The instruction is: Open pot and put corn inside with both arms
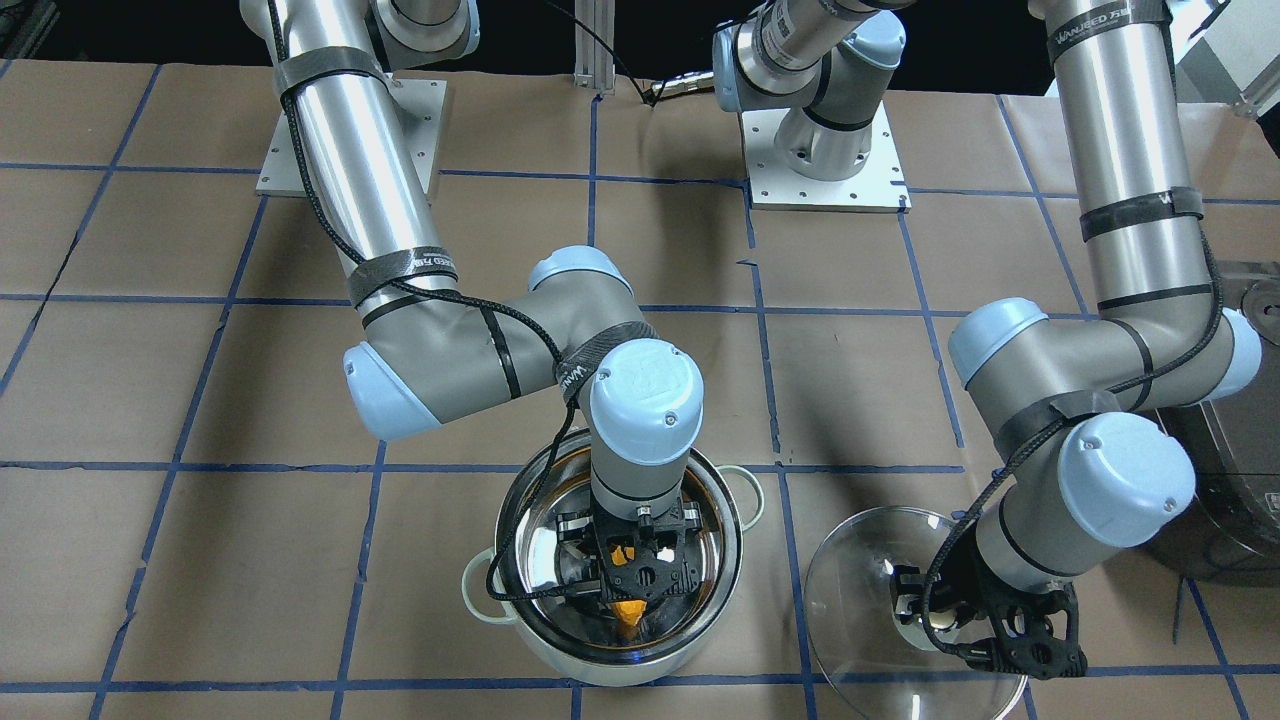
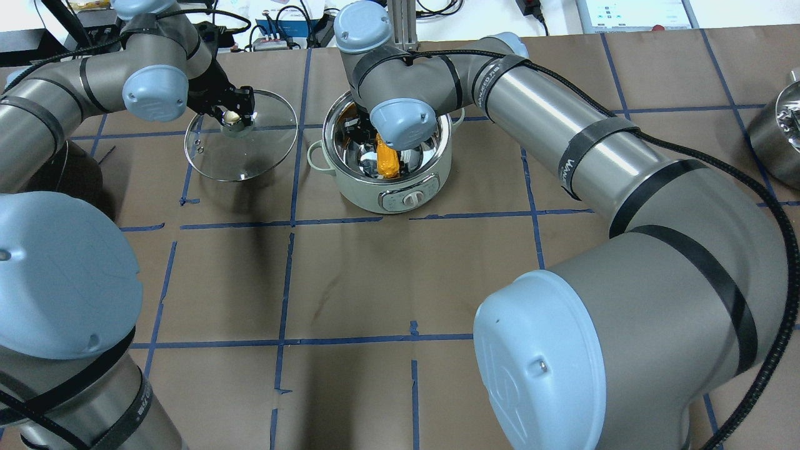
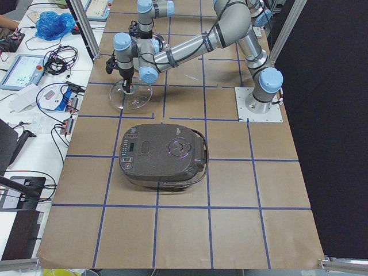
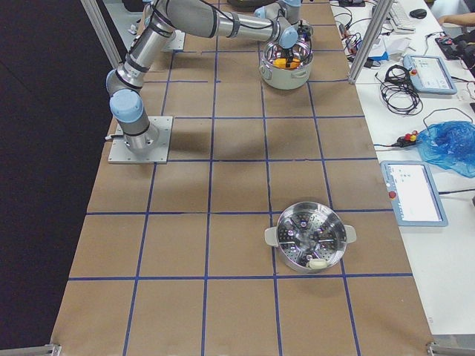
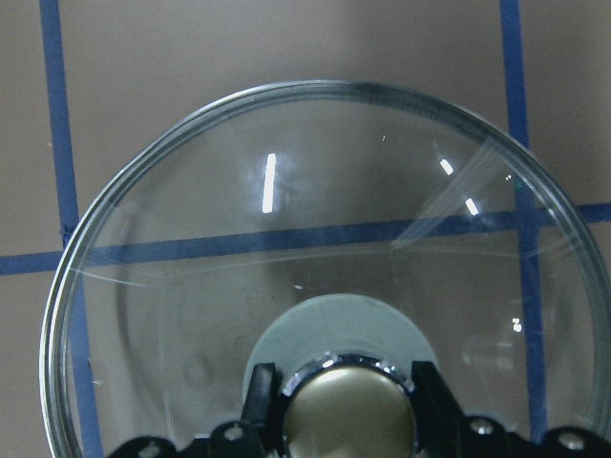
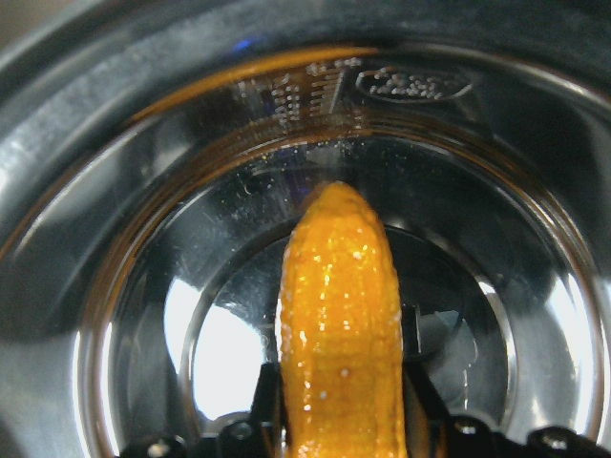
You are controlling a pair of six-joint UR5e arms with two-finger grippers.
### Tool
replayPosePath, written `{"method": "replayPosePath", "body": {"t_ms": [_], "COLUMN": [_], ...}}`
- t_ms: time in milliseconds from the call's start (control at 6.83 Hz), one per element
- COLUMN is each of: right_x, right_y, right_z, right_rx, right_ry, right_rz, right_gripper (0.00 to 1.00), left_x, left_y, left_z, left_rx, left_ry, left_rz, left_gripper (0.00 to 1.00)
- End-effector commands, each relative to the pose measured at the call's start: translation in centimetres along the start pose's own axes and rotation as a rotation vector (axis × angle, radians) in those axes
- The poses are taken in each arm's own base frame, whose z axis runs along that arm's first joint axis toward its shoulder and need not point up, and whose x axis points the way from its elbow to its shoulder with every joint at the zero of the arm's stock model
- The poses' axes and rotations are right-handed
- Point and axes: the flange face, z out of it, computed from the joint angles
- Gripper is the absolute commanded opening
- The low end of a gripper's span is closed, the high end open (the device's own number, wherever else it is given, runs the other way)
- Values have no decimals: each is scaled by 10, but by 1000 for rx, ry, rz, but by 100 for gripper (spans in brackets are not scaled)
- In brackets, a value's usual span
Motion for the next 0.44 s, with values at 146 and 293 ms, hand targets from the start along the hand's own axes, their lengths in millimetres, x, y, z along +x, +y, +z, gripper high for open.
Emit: {"method": "replayPosePath", "body": {"t_ms": [146,293], "right_x": [24,60], "right_y": [9,16], "right_z": [-74,-122], "right_rx": [18,-24], "right_ry": [-8,8], "right_rz": [3,42], "right_gripper": [100,100], "left_x": [-1,0], "left_y": [14,16], "left_z": [21,22], "left_rx": [-32,-36], "left_ry": [5,5], "left_rz": [4,2], "left_gripper": [99,100]}}
